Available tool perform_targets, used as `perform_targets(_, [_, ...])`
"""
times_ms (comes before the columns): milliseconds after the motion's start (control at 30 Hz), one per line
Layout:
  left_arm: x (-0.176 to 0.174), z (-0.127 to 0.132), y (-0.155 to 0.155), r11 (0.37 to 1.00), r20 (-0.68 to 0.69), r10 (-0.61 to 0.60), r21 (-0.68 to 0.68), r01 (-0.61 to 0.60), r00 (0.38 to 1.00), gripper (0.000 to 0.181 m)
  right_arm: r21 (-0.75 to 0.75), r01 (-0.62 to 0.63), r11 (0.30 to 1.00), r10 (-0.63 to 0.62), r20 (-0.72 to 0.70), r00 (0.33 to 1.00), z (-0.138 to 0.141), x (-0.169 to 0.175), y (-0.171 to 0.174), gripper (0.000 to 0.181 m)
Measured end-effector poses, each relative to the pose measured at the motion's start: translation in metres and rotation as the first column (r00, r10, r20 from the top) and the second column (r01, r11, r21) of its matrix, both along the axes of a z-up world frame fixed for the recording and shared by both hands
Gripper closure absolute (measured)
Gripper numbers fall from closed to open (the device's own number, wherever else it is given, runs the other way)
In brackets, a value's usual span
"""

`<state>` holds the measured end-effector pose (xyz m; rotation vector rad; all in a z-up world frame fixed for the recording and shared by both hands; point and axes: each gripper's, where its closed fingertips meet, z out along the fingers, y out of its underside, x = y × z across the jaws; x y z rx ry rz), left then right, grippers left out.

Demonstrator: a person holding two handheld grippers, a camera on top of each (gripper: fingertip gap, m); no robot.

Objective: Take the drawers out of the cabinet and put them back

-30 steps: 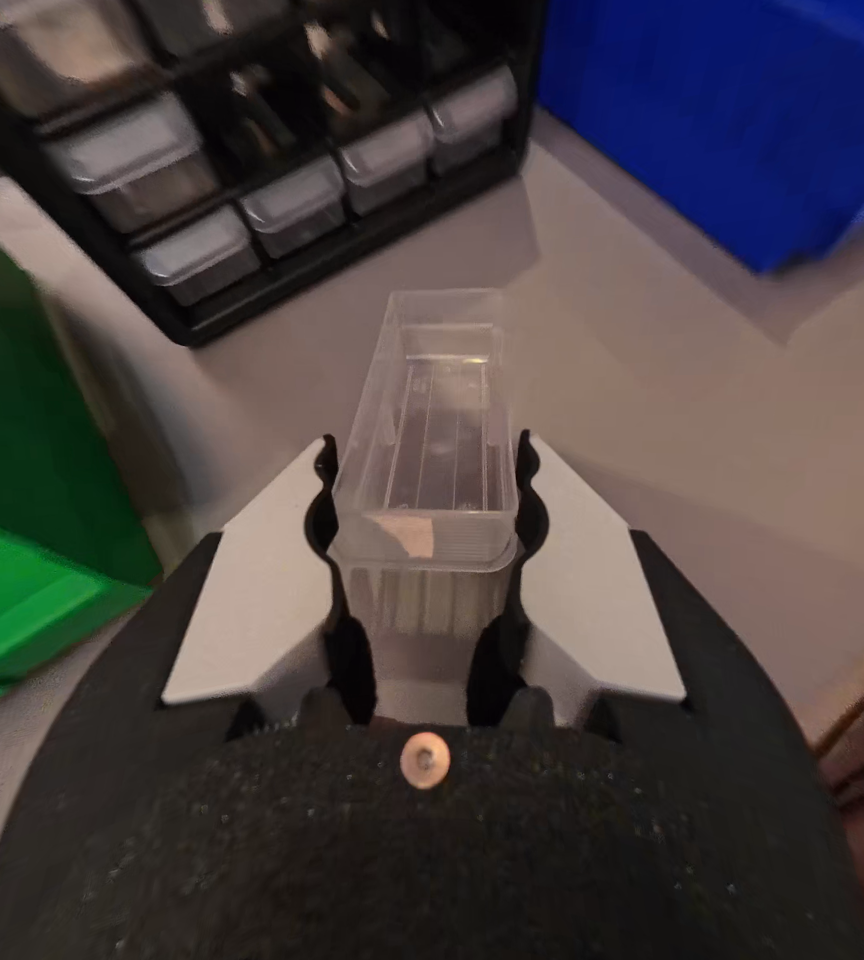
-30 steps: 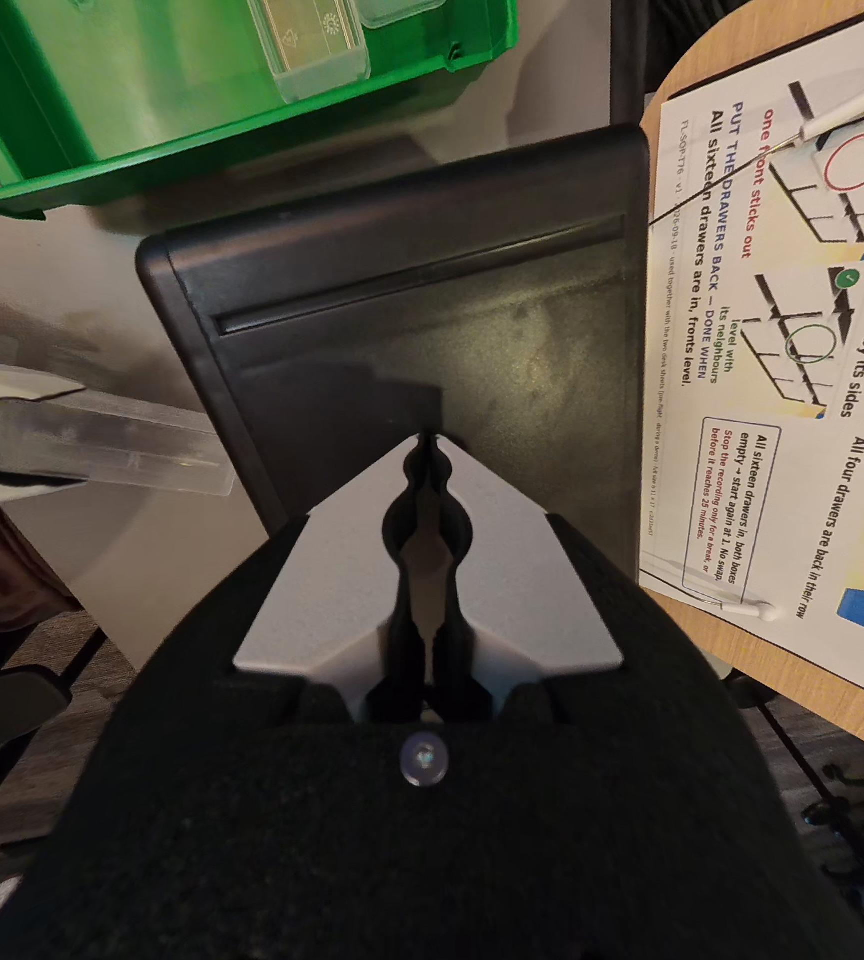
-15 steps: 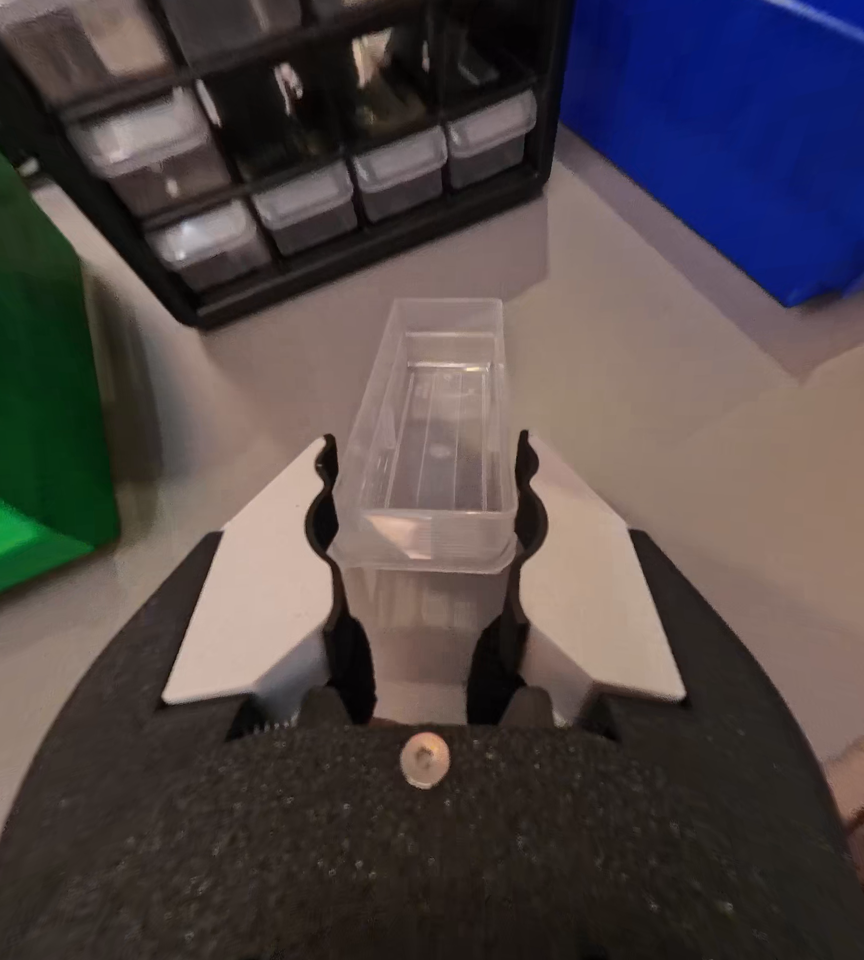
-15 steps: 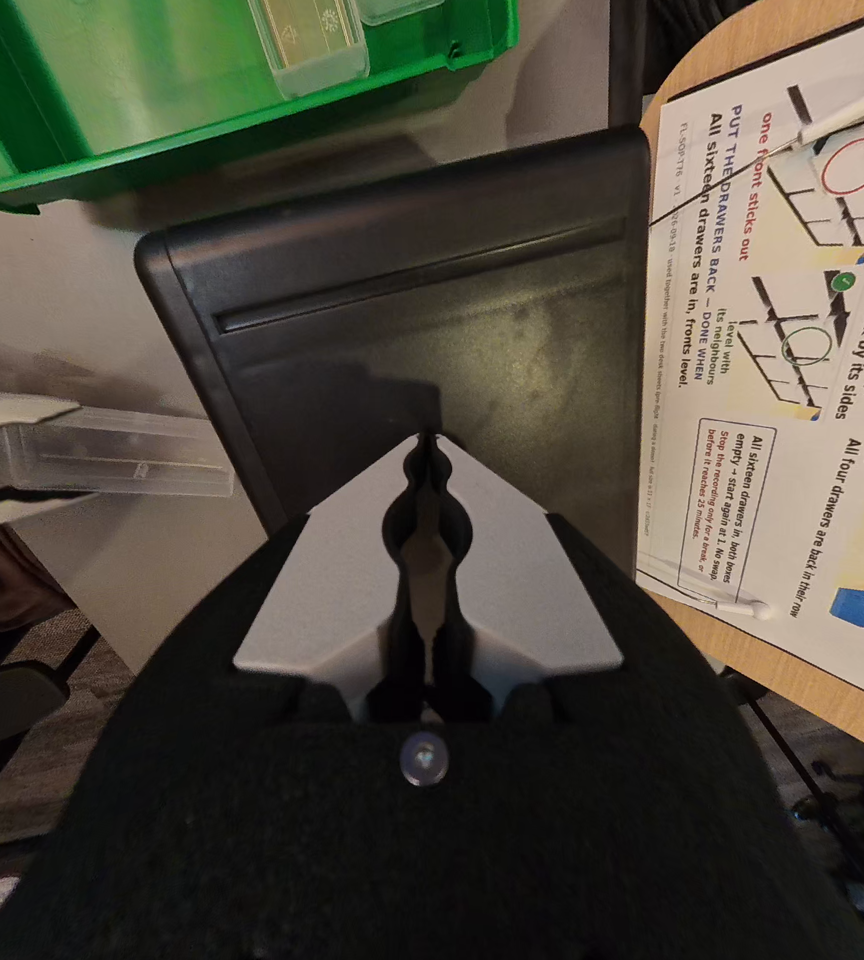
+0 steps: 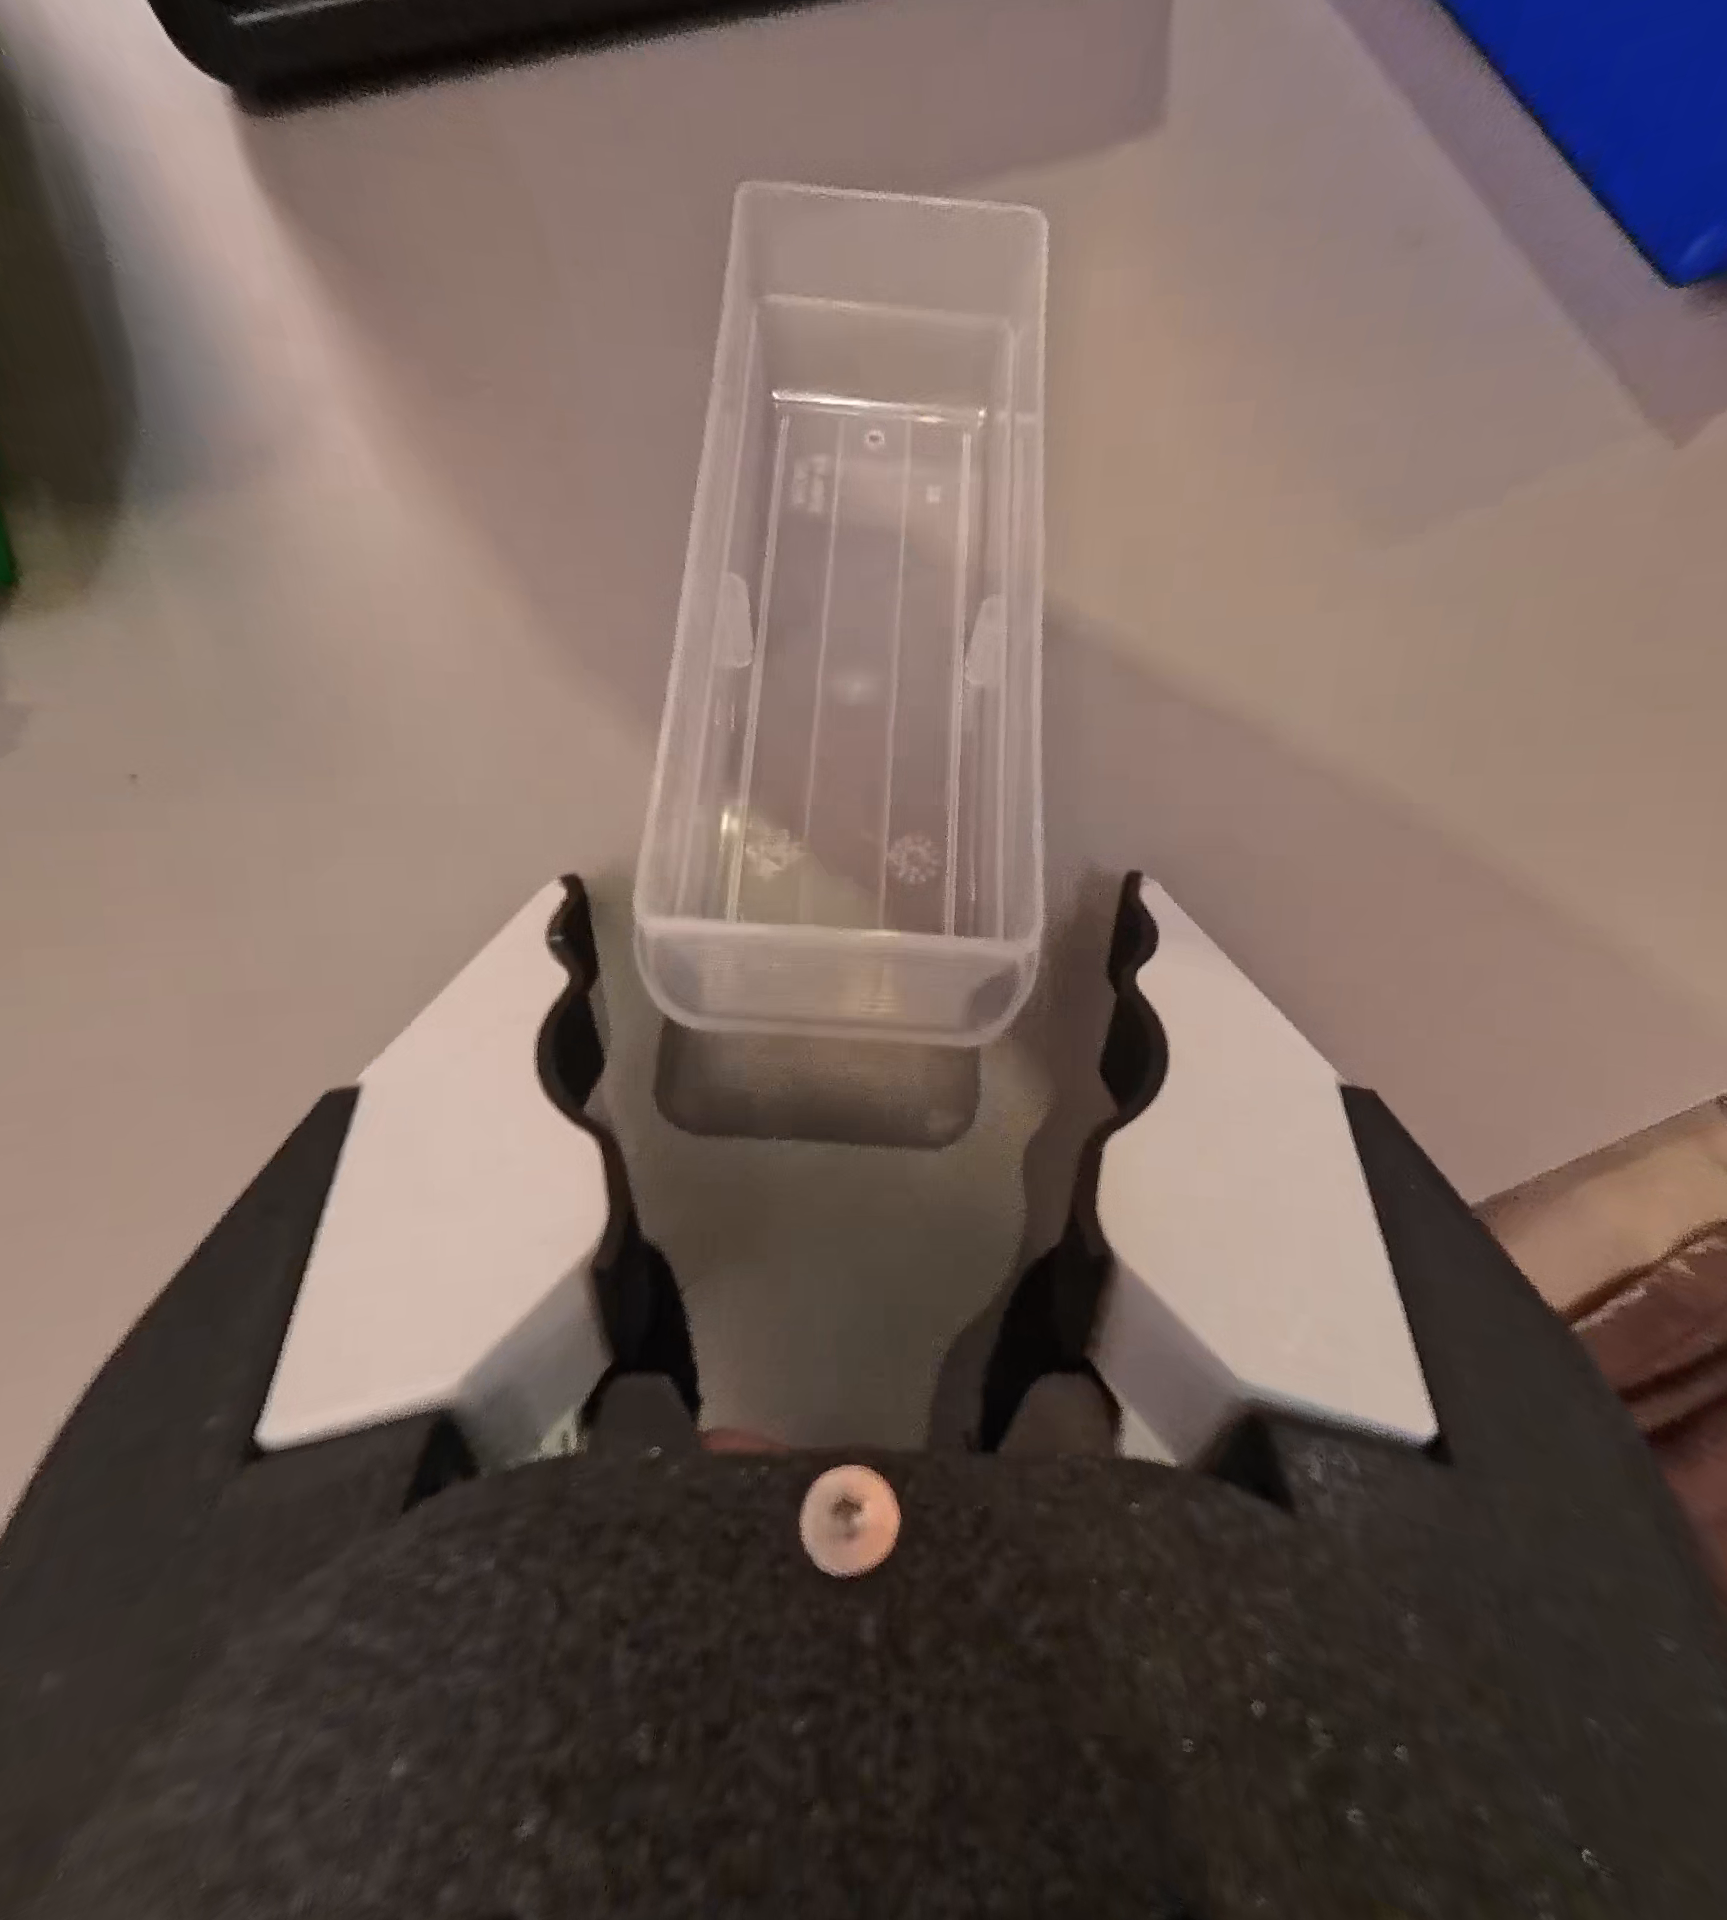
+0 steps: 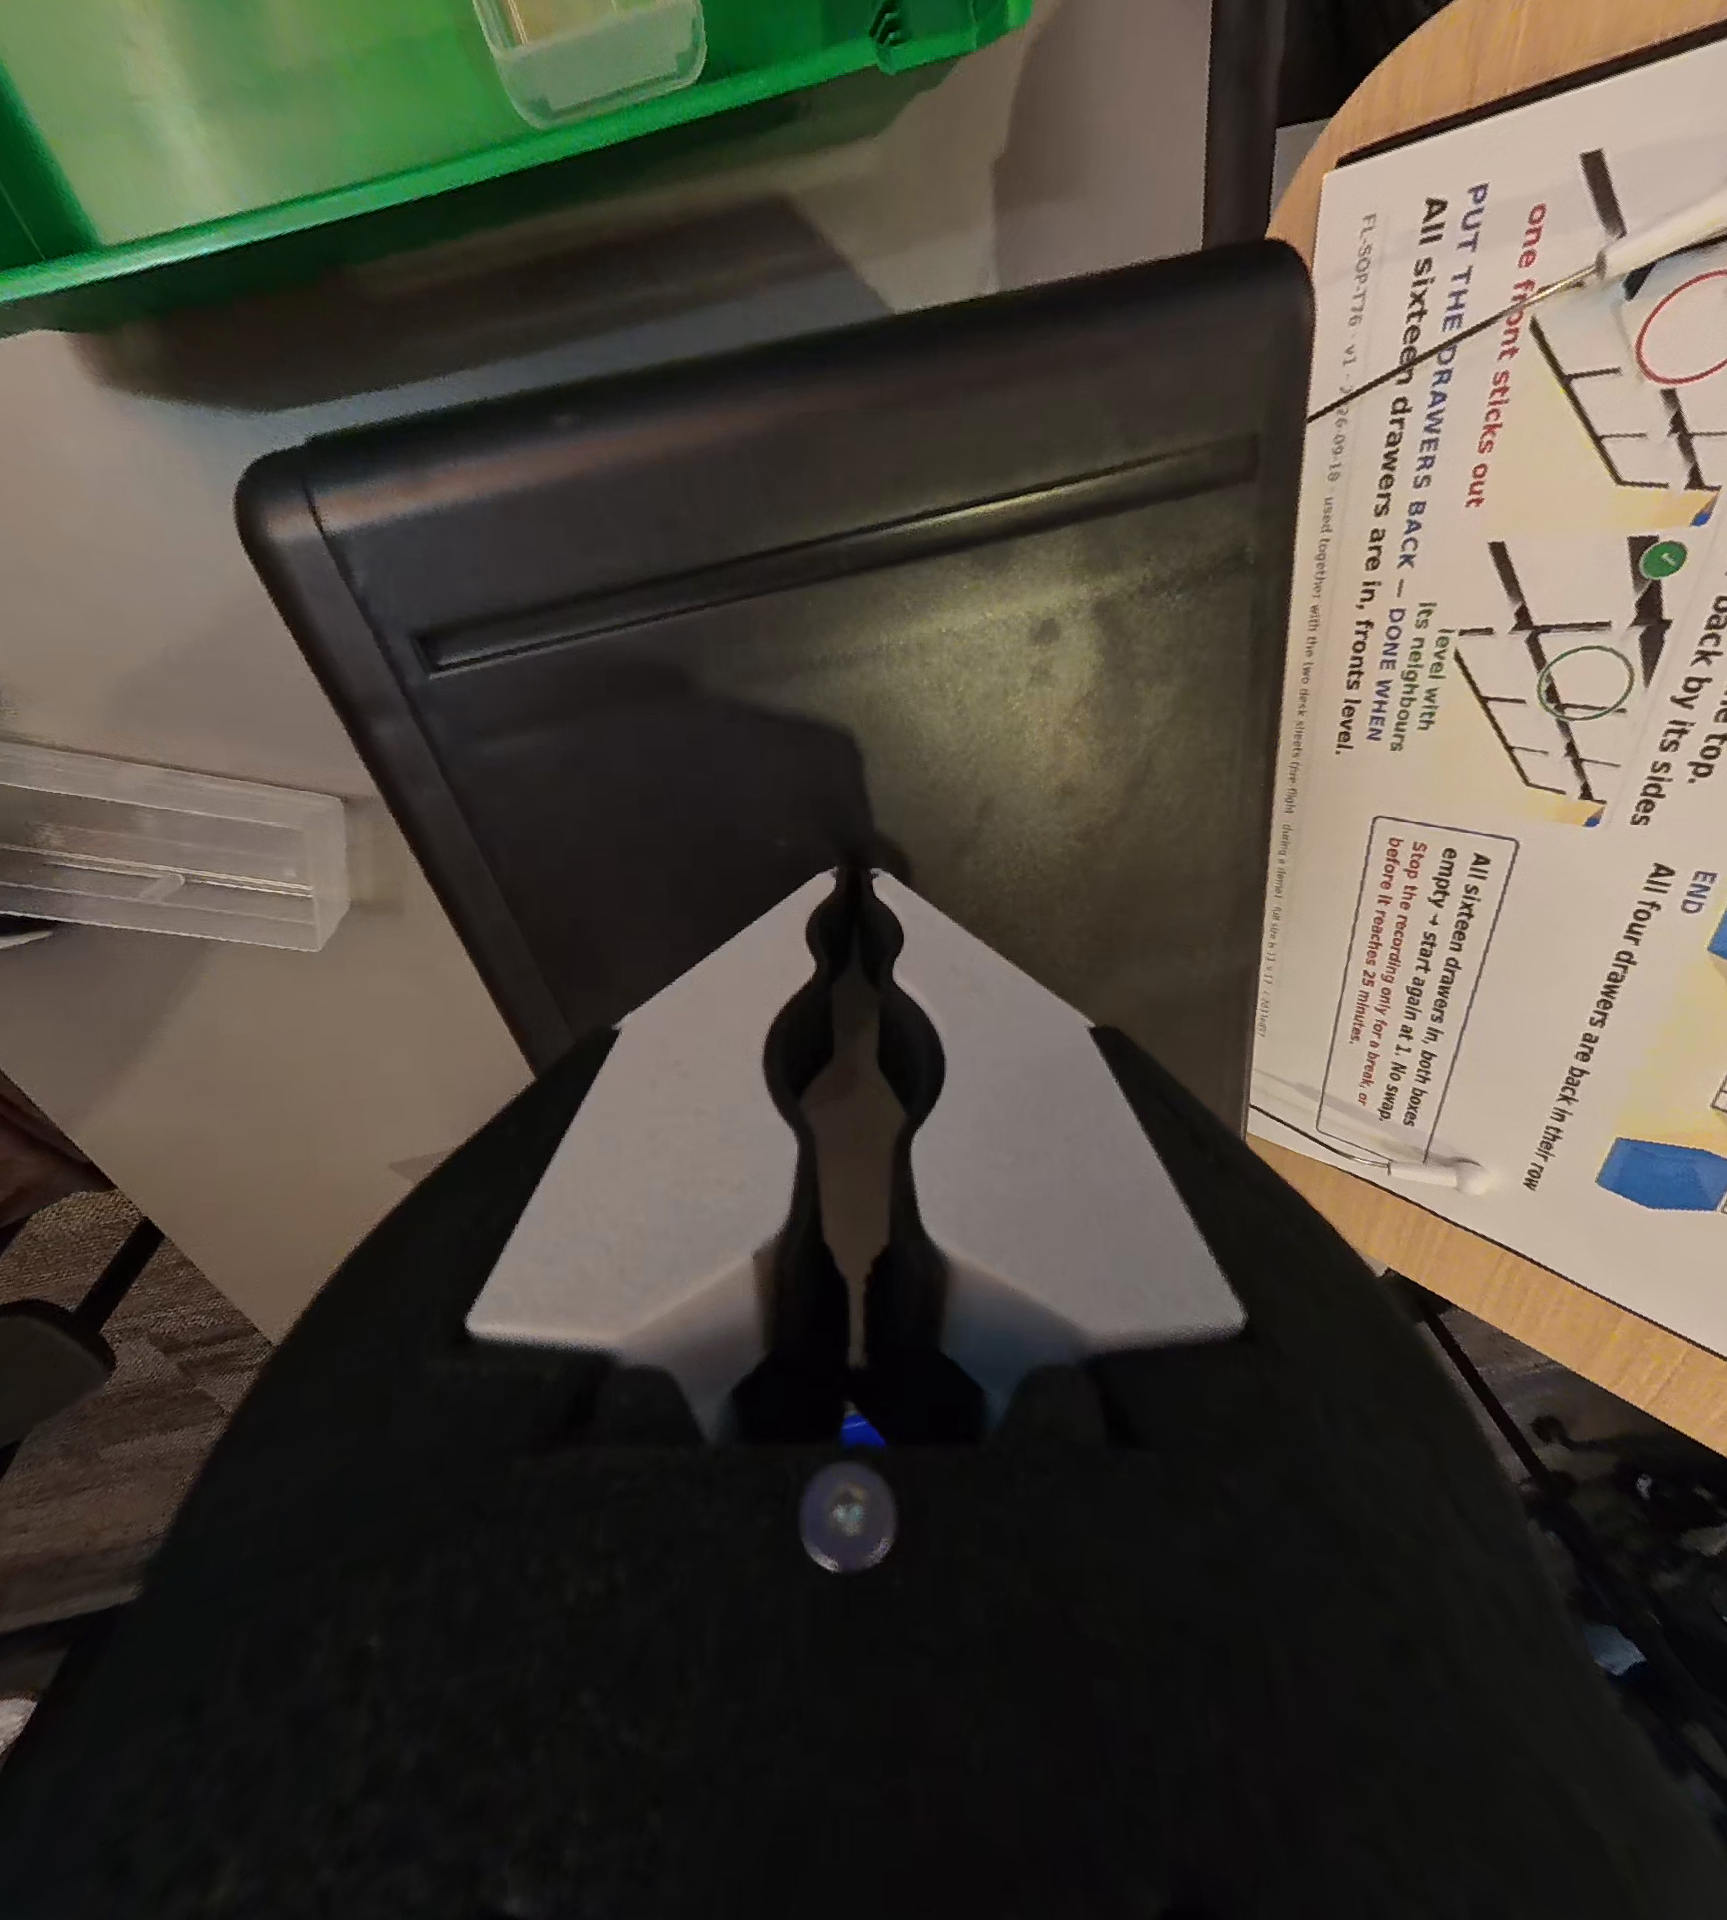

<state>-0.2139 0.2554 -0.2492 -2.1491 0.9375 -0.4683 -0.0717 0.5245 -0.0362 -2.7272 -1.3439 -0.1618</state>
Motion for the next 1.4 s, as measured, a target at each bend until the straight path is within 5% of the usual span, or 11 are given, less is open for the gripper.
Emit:
perform_targets(67, [-0.001, -0.001, 0.0, 1.0, -0.013, 0.01, 0.025, -0.01, 1.0, 0.085, 0.0, 0.003, 1.0, -0.003, -0.002, 1.0, 0.0, 0.0, 0.0, 0.181])
perform_targets(133, [-0.001, 0.001, 0.002, 0.999, -0.006, 0.005, 0.05, -0.005, 1.0, 0.115, 0.002, 0.006, 1.0, -0.006, -0.003, 1.0, 0.0, 0.0, 0.0, 0.181])
perform_targets(167, [-0.002, 0.001, 0.002, 0.998, -0.008, 0.005, 0.056, -0.004, 1.0, 0.116, 0.004, 0.004, 1.0, -0.004, -0.001, 1.0, 0.0, 0.0, 0.0, 0.181])
perform_targets(433, [-0.006, 0.041, 0.021, 0.981, 0.059, 0.035, 0.188, -0.045, 0.998, 0.117, -0.005, 0.007, 1.0, -0.007, -0.009, 1.0, 0.0, 0.0, 0.0, 0.181])
perform_targets(667, [0.03, 0.072, 0.059, 0.979, 0.097, 0.058, 0.187, -0.076, 0.994, 0.117, -0.005, 0.003, 1.0, -0.003, 0.018, 1.0, 0.0, 0.0, 0.0, 0.181])
perform_targets(933, [0.058, 0.061, 0.112, 0.979, 0.032, 0.179, 0.091, -0.181, 0.983, 0.117, 0.0, 0.005, 1.0, -0.005, 0.008, 1.0, 0.0, 0.0, 0.0, 0.181])
perform_targets(1400, [0.064, 0.069, 0.113, 0.973, 0.046, 0.226, 0.027, -0.227, 0.973, 0.117, 0.017, 0.007, 1.0, -0.007, -0.008, 1.0, 0.0, 0.0, 0.0, 0.181])
